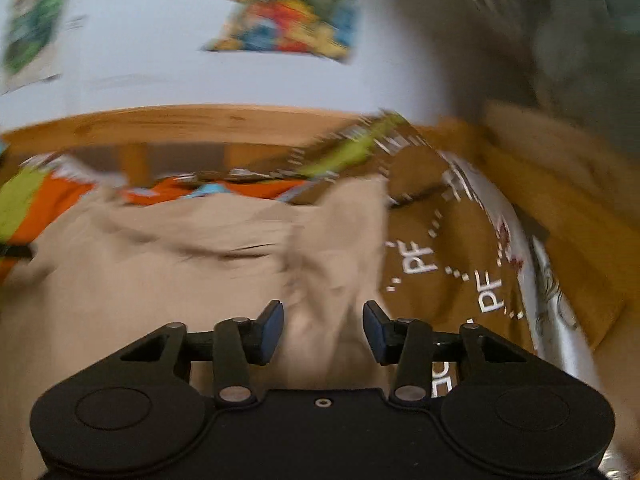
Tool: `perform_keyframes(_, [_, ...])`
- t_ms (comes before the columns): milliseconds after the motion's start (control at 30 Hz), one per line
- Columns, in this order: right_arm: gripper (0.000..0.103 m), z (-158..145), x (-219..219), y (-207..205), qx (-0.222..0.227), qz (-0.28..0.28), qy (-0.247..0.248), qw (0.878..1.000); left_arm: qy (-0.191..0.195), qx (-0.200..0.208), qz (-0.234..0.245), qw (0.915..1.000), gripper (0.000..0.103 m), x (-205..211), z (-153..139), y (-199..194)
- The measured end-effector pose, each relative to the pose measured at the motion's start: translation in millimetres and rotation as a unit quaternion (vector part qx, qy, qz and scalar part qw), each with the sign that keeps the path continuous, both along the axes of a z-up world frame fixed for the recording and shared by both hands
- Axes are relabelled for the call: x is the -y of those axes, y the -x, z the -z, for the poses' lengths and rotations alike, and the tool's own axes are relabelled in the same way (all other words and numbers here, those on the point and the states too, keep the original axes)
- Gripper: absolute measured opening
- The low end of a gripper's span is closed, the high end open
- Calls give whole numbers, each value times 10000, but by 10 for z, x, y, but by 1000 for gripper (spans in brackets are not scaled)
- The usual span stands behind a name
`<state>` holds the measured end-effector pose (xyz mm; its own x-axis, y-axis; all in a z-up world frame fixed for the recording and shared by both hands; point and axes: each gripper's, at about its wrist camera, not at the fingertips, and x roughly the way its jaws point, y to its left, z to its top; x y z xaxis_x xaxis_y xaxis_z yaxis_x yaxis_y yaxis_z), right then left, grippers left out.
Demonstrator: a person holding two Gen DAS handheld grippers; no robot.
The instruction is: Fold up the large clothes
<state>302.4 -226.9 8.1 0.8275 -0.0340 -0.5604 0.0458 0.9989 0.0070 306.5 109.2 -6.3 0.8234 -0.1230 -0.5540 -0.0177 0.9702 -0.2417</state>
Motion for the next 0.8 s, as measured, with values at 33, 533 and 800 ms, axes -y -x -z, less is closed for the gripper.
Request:
perform_keyframes(33, [23,46,40,-95,-46,91,-191,9998,-19,-32,44,10000,76,3,7,-79])
perform_keyframes(533, [35,136,-150,32,1133,53,1329,9846,-431,-213,-257,9985,67,102,167,-254])
perform_keyframes(800, [40,330,-683,82,1050,-1160,1686,9732,-86,15,639,9979,77,483,-2,-19])
